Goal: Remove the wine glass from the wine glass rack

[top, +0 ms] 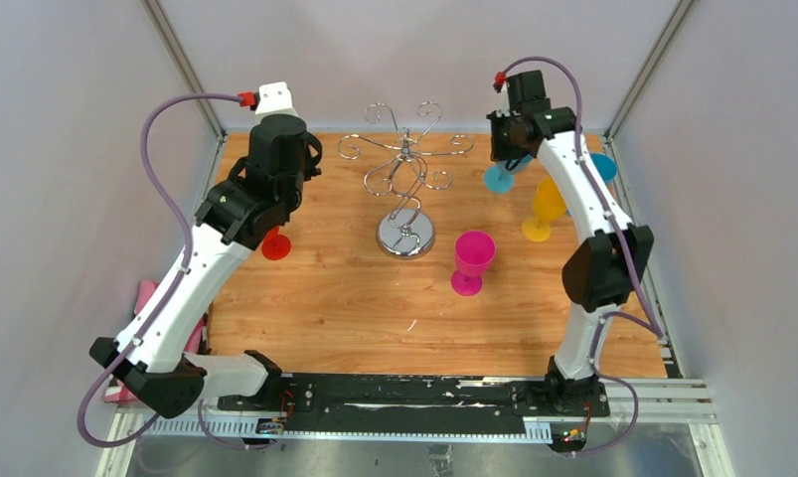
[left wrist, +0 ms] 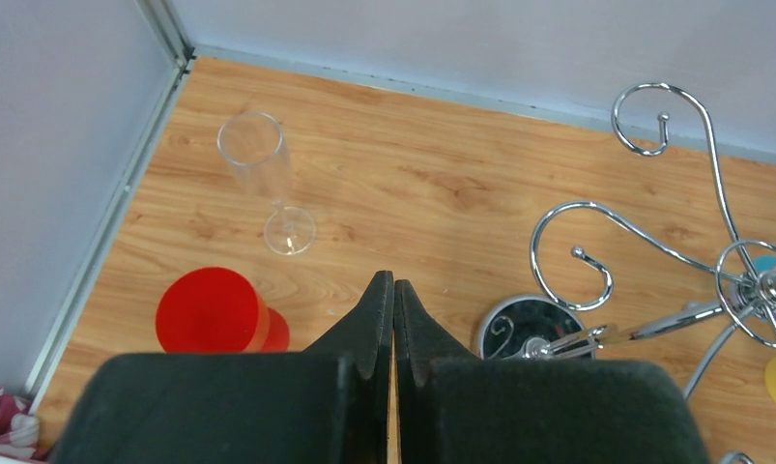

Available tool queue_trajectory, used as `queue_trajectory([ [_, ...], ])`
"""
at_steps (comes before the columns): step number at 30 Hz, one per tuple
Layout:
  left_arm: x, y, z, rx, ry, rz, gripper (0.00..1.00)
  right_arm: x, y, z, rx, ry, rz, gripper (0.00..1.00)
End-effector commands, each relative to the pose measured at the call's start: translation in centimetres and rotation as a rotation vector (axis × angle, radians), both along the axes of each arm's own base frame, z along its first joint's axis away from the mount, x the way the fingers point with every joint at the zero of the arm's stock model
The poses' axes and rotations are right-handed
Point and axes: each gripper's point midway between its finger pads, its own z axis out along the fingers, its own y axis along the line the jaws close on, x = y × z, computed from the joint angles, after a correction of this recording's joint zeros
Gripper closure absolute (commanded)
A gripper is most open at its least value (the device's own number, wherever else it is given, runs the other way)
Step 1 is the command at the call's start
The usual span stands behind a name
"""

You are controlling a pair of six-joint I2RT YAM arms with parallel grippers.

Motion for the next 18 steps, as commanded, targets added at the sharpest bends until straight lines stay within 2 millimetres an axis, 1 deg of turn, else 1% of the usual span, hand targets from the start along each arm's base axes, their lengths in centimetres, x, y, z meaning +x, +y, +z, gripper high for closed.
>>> queue_trajectory([
  [1,-0.9,-0.4,0.8,-0.034,-0.041,-0.032,1.0,0.1,1.4,-4.4,-0.085,0.132,0.046,1.0],
  [3,-1.0,-0.3,0.7,-0.021,-0.038,-0.033,1.0,0.2,1.7,-5.8,-0.097,0.162,0.059,1.0],
  [6,-1.0,-0.3,0.2,-0.005,-0.025,-0.039,1.0,0.0,2.5,-7.4,-0.083,0.199,0.085,1.0],
  [11,-0.6,-0.8,-0.3,-0.004,-0.028,-0.054,1.0,-0.3,2.2,-10.0,-0.126,0.254,0.089,1.0],
  [15,-0.6,-0.9,-0.6,0.0,-0.027,-0.06,1.0,-0.7,2.5,-11.4,-0.115,0.289,0.096,1.0],
  [18,-0.7,-0.6,-0.4,0.002,-0.039,-0.051,1.0,-1.2,2.7,-12.3,-0.103,0.309,0.093,1.0],
])
